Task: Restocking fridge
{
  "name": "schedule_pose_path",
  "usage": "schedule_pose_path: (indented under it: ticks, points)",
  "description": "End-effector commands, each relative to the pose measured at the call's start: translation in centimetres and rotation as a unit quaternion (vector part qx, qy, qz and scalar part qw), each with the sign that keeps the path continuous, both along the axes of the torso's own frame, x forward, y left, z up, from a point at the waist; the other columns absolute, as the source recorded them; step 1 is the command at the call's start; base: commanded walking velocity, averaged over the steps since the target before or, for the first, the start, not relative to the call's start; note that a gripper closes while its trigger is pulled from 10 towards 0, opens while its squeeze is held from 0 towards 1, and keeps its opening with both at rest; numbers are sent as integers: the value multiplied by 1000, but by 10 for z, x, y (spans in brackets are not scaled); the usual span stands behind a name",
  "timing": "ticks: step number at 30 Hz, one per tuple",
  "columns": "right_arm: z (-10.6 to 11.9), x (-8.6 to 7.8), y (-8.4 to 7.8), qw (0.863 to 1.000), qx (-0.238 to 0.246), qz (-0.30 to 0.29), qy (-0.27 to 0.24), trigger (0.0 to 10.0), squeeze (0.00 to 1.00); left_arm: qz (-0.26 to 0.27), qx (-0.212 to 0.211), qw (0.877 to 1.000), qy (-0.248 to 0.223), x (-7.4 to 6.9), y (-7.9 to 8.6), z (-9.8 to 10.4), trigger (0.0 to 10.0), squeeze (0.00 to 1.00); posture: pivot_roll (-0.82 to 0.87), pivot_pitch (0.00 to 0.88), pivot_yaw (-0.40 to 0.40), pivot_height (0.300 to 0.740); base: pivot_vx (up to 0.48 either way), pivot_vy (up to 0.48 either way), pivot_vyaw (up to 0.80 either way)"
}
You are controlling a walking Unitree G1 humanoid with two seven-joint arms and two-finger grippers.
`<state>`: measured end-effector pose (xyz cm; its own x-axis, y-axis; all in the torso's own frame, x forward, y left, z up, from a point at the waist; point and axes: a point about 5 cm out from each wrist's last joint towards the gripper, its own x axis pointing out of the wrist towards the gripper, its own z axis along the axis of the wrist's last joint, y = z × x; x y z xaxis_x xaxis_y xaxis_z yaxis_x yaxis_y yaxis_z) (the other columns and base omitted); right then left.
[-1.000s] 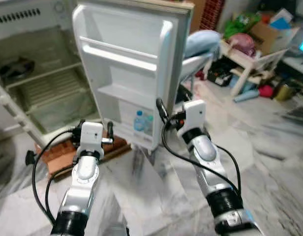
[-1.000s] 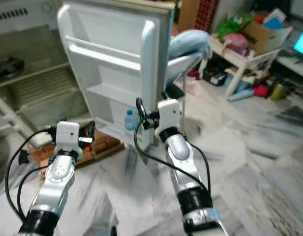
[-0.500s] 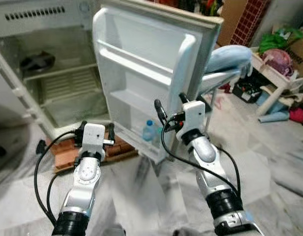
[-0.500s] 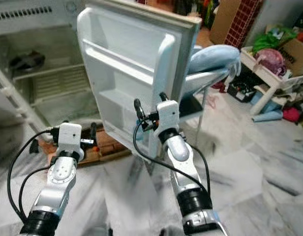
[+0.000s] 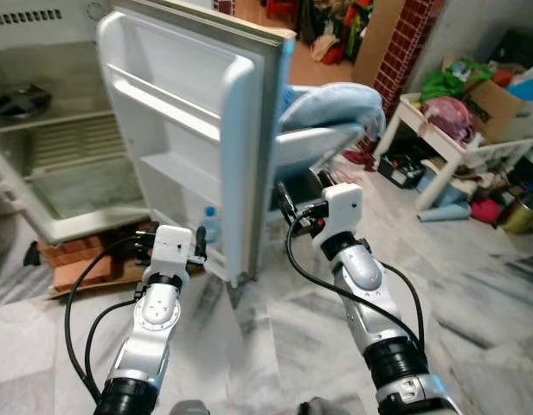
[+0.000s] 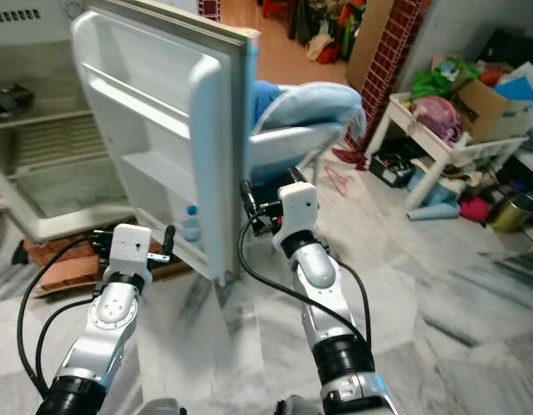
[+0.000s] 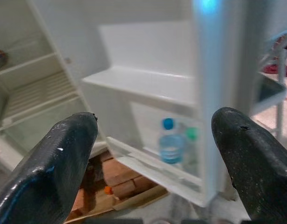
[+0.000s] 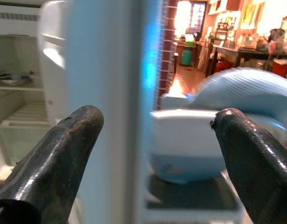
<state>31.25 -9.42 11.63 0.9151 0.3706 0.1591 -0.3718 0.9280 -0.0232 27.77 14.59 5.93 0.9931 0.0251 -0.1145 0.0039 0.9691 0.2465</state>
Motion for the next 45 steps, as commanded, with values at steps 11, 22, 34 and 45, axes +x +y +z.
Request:
schedule_pose_path:
  ticks: [11,22,34,45]
  points:
    - [1,1,-13,999,-28,-18,-12,10000,0,39,-22,998,-33,1,2,10,10000,0,127,27,-12,740,0,0,644]
    - [-8,-14,-36,998,-17,-62,2,10000,0,7,-51,997,-61,-16,13,13,10000,0,115,25,2,740,27,0,784]
    - [-1,-11,-31,998,-6,-64,-4,10000,0,-14,-54,996,-67,-11,6,16,10000,0,122,20,-4,740,386,0,82]
    - [-2,-10,-25,999,-9,-51,-1,10000,0,-4,-52,997,-55,-12,8,13,10000,0,130,16,-13,740,268,0,0]
